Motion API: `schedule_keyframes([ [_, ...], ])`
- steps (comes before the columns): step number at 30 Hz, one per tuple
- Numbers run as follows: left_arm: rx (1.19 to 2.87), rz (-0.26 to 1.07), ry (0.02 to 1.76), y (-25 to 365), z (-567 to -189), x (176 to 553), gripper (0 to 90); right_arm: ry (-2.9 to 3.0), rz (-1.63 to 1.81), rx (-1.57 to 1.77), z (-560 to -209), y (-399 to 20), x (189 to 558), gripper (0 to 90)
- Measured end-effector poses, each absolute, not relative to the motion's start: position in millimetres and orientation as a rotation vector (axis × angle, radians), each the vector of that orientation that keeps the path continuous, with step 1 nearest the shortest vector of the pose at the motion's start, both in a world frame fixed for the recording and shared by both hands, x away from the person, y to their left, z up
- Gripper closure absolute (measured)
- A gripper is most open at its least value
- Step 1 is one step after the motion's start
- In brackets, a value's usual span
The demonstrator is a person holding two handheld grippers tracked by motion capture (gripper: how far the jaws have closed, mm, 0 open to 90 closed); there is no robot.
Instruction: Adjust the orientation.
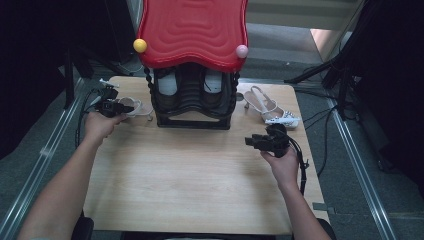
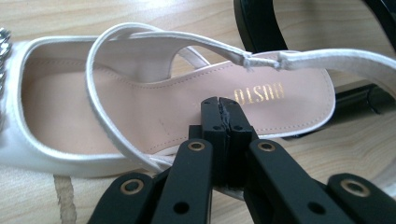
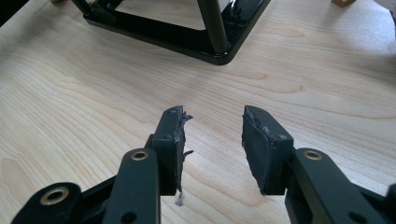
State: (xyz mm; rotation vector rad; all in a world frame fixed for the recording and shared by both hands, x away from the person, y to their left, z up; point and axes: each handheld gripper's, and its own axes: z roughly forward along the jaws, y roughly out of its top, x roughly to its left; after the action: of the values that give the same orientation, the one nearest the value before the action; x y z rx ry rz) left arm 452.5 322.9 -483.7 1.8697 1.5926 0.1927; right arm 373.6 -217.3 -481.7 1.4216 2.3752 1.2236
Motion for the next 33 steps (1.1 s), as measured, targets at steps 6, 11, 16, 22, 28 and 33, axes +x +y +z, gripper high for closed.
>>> schedule_keyframes([
  [6, 1.873, 0.169, 1.601, 326.6, -484.6, 448.3, 90.0, 2.375, 1.224, 1.425, -481.7, -218.1, 373.7, 60.2],
  [11, 1.906, 0.154, 1.595, 332.2, -484.3, 443.4, 90.0, 2.377, 1.219, 1.428, -482.0, -218.2, 373.4, 60.2],
  [16, 1.947, 0.147, 1.590, 339.0, -484.1, 438.9, 90.0, 2.375, 1.219, 1.428, -482.2, -217.8, 373.5, 60.2],
  [22, 1.935, 0.136, 1.596, 345.5, -485.8, 433.9, 90.0, 2.375, 1.219, 1.429, -482.1, -216.9, 373.1, 60.1],
  [28, 1.943, 0.132, 1.611, 354.1, -485.7, 431.1, 90.0, 2.375, 1.217, 1.432, -482.6, -217.4, 373.3, 60.1],
  [33, 1.961, 0.134, 1.625, 364.2, -483.2, 430.4, 90.0, 2.375, 1.216, 1.437, -482.3, -216.9, 372.9, 60.1],
])
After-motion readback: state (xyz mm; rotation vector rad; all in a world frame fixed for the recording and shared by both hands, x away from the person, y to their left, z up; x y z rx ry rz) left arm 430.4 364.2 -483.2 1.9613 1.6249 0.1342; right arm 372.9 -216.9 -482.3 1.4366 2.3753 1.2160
